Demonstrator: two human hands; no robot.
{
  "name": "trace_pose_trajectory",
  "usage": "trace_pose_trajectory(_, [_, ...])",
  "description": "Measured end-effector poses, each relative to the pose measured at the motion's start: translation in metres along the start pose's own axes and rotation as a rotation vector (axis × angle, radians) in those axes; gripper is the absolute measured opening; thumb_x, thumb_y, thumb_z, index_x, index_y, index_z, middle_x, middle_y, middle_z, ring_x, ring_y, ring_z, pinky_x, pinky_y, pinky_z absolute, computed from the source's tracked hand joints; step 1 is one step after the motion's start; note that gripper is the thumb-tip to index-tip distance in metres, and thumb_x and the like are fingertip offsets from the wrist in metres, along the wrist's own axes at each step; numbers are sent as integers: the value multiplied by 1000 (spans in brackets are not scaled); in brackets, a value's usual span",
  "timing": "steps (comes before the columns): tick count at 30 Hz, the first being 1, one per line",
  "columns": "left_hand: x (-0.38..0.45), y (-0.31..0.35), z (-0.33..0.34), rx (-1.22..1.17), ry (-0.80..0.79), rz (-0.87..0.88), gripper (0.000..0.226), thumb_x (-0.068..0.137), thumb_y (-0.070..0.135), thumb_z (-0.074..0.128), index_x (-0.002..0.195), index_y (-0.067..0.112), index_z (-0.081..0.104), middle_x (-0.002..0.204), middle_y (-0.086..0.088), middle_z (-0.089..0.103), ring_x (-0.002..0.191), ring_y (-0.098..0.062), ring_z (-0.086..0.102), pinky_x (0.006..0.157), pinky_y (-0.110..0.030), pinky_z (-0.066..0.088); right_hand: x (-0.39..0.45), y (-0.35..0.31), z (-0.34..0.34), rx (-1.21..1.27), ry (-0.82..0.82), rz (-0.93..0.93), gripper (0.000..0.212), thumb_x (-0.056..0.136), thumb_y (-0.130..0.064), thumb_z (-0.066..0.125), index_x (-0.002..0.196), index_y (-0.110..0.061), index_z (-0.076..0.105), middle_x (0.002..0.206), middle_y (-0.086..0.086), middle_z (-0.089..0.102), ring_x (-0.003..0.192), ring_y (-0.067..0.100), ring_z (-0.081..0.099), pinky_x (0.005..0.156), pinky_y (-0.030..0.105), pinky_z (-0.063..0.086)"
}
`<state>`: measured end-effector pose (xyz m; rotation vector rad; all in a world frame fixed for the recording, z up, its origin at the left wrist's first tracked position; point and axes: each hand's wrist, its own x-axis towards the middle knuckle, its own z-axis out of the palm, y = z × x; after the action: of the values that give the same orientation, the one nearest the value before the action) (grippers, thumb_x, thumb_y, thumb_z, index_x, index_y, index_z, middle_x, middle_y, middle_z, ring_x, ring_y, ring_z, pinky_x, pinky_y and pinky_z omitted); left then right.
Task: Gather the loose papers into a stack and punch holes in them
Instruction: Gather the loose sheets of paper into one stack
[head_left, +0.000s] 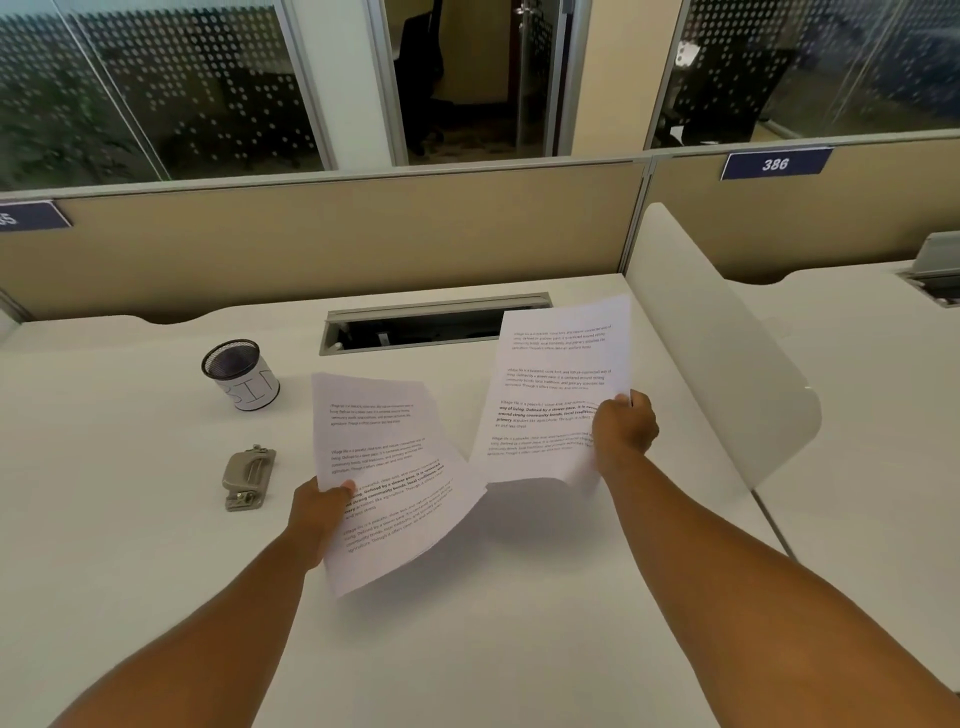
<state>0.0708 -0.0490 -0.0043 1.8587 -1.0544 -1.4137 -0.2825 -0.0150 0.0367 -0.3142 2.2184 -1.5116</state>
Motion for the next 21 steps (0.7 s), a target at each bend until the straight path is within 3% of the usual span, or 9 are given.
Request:
trace_pose_trajectory(7, [-3,-1,-10,-18,133,28,30,96,14,57,126,15,59,117,-13,66,100,-39,64,86,-54,54,-9,-1,-3,-2,-17,-12,32,99,-17,37,123,-11,57,121,12,63,88,22,53,74,30,45])
trace_pose_trajectory(13, [-8,1,-12,-40,175,66,34,97,18,56,131,14,57,120,-13,65,99,-37,63,86,-56,54,-17,0,-5,-26,-48,-12,33,100,-19,37,125,-11,57,122,11,62,98,27,59,82,36,51])
trace_pose_trajectory(21, [-18,6,-3,-127,-52,49,28,98,15,57,126,13,59,115,-13,69,98,-37,68,79,-52,57,-33,4,5,9,-310,-1,25,93,-17,42,104,-11,64,110,9,66,92,25,61,79,35,52])
